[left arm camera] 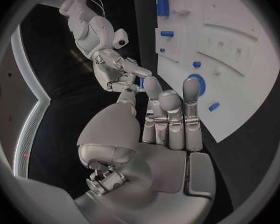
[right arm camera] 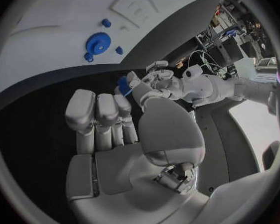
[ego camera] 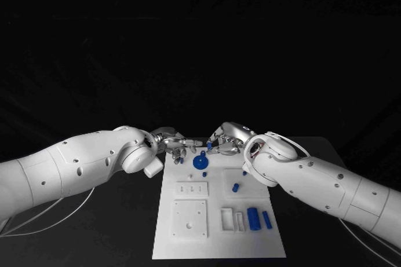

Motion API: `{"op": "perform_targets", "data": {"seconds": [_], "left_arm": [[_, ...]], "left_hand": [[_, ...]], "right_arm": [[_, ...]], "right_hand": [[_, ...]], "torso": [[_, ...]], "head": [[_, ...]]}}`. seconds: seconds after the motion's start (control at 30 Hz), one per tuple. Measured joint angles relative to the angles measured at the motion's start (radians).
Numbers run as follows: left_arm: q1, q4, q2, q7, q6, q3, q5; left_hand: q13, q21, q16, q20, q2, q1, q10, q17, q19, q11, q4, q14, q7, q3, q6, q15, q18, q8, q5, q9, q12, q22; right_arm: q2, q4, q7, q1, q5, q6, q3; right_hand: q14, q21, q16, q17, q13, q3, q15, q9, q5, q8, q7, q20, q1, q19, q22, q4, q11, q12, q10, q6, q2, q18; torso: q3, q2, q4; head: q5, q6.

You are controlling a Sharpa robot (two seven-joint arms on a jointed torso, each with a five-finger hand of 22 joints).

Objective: Assemble the parts on the task board

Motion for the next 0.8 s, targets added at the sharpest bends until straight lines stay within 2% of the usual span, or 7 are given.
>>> {"op": "perform_targets", "data": {"seconds": [0.1,0.2,0.33,0.47,0.5,0.53,0.8], "left_arm": [[0.000,0.000,0.008,-0.010,-0.005,0.000,-0.005],[0.000,0.000,0.015,-0.019,-0.010,0.000,-0.011],[0.000,-0.001,0.024,-0.030,-0.013,0.000,-0.019],[0.000,-0.001,0.030,-0.040,-0.013,0.000,-0.029],[0.000,-0.001,0.030,-0.042,-0.013,0.000,-0.031],[0.000,-0.001,0.031,-0.044,-0.013,0.000,-0.034],[0.000,0.001,0.031,-0.069,-0.013,-0.001,-0.069]], "left_hand": [[0.019,-0.012,0.000,0.000,-0.030,-0.018,0.000,0.000,0.000,0.000,0.037,-0.007,0.006,0.020,-0.014,0.003,0.000,0.000,-0.031,0.059,0.007,0.019],[0.026,-0.027,0.000,0.002,-0.061,-0.025,0.000,-0.006,-0.002,0.000,0.072,-0.014,0.007,0.050,-0.022,0.007,0.000,0.000,-0.090,0.081,0.007,0.031],[0.031,-0.050,0.000,0.008,-0.098,-0.022,-0.004,-0.014,0.000,0.004,0.122,-0.025,0.010,0.086,-0.033,0.011,0.000,0.000,-0.128,0.099,0.007,0.051],[0.031,-0.080,0.000,0.013,-0.109,-0.011,-0.009,-0.026,0.006,0.009,0.151,-0.033,0.017,0.097,-0.040,0.012,0.000,0.000,-0.153,0.098,0.000,0.077],[0.031,-0.096,0.005,0.015,-0.109,-0.011,-0.009,-0.030,0.008,0.009,0.156,-0.035,0.017,0.098,-0.040,0.014,0.000,0.000,-0.153,0.096,0.000,0.096],[0.031,-0.150,0.016,0.018,-0.113,-0.007,-0.009,-0.044,0.026,0.009,0.163,-0.042,0.017,0.096,-0.040,0.014,0.000,0.000,-0.153,0.093,0.000,0.159],[0.027,-0.248,0.016,0.020,-0.106,-0.014,-0.016,-0.048,0.056,0.009,0.135,-0.042,0.017,0.087,-0.046,0.014,0.000,0.000,-0.153,0.078,0.000,0.274]], "right_arm": [[0.011,0.001,-0.018,0.001,-0.012,0.009,-0.005],[0.020,0.004,-0.031,0.001,-0.023,0.016,-0.008],[0.029,0.010,-0.044,0.002,-0.034,0.024,-0.015],[0.036,0.016,-0.053,0.002,-0.043,0.032,-0.020],[0.036,0.017,-0.054,0.002,-0.045,0.033,-0.020],[0.037,0.017,-0.056,0.003,-0.047,0.035,-0.021],[0.039,0.024,-0.064,0.003,-0.057,0.042,-0.024]], "right_hand": [[0.000,0.000,0.000,0.001,0.000,0.002,0.000,0.000,0.000,0.000,0.000,0.000,0.000,0.000,0.000,0.002,-0.004,0.000,-0.004,0.000,0.000,0.000],[0.000,0.000,0.000,0.001,0.000,0.005,0.000,0.000,0.000,0.000,0.000,0.000,0.000,0.000,0.000,0.000,-0.004,-0.004,-0.004,0.000,0.000,0.000],[0.000,0.000,0.000,0.003,0.000,0.008,0.000,0.000,0.000,0.000,0.000,0.000,0.000,0.000,0.000,-0.003,-0.003,-0.004,-0.004,0.000,0.000,0.000],[0.000,0.000,0.000,0.003,0.000,0.008,0.000,0.000,0.000,-0.001,0.000,0.000,0.000,0.000,0.000,-0.003,-0.003,-0.004,-0.004,0.000,0.000,0.000],[0.000,0.000,0.000,0.003,0.000,0.008,0.000,0.000,0.000,-0.001,0.000,0.000,0.000,0.000,0.000,-0.003,-0.003,-0.004,-0.004,0.000,0.000,0.000],[0.000,0.000,0.000,0.003,0.000,0.008,0.000,0.000,0.000,-0.001,0.000,0.000,0.000,0.000,0.000,-0.003,-0.003,-0.004,-0.004,0.000,0.000,0.000],[0.000,0.000,0.000,0.004,0.000,0.008,0.000,0.000,0.000,-0.003,-0.001,0.000,-0.005,0.000,0.000,-0.003,-0.003,-0.004,-0.004,0.001,-0.006,0.000]], "torso": [[-0.0005,-0.001,0.0003],[-0.0004,-0.002,0.0009],[0.0000,-0.002,0.0009],[-0.0001,-0.002,0.0012],[-0.0001,-0.002,0.0012],[-0.0003,-0.002,0.0014],[-0.0003,-0.002,0.0016]], "head": [[0.000,0.000],[-0.001,-0.001],[-0.001,-0.001],[0.000,-0.002],[0.001,-0.002],[0.001,-0.002],[0.001,-0.002]]}}
